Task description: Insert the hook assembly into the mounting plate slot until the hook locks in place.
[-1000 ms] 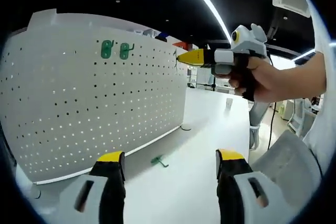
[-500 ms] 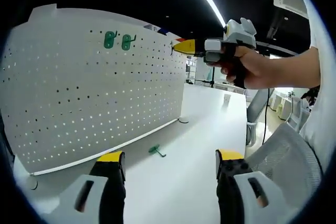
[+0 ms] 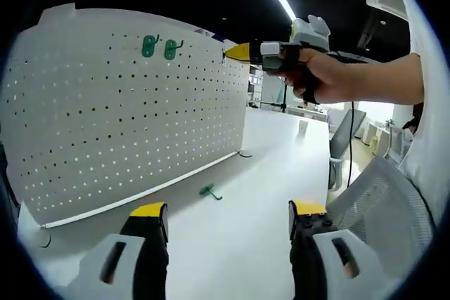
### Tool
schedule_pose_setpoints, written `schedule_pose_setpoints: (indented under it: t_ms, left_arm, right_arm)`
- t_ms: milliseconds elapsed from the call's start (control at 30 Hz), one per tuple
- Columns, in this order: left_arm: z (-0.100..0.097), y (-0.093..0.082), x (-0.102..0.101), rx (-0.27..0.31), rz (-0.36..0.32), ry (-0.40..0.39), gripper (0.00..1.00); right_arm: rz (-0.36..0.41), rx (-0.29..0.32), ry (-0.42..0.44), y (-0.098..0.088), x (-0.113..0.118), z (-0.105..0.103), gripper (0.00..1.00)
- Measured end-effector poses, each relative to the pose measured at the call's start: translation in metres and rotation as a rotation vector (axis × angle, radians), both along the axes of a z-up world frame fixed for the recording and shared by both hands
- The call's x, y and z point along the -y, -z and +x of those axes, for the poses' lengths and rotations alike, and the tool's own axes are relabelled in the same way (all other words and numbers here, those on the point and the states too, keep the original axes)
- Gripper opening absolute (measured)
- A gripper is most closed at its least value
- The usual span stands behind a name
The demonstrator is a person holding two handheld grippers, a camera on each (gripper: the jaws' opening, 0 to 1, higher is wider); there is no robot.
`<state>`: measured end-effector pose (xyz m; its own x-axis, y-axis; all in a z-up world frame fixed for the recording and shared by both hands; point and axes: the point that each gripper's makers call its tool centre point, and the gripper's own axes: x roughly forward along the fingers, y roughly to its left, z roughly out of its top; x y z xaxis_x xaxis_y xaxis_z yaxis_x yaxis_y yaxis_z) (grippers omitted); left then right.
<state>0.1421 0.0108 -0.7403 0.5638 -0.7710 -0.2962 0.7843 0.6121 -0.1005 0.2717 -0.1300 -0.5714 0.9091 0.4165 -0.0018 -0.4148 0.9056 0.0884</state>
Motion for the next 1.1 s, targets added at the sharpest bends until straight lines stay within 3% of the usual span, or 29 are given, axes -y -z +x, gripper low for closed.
schedule_pose_setpoints:
  t_ms: [467,1100]
  left_arm:
    - [-0.005,0.007,-0.002,-0.003,0.019,0.007,0.72]
    - [-0.008,0.009,0.001,-0.009,0.014,0.012,0.71]
  right_arm:
    - [0.004,0.008,0.041,-0.001,0.004,0.017,0.00]
    - [-0.025,0.105,0.095,-0.018,0.001,0.051,0.00]
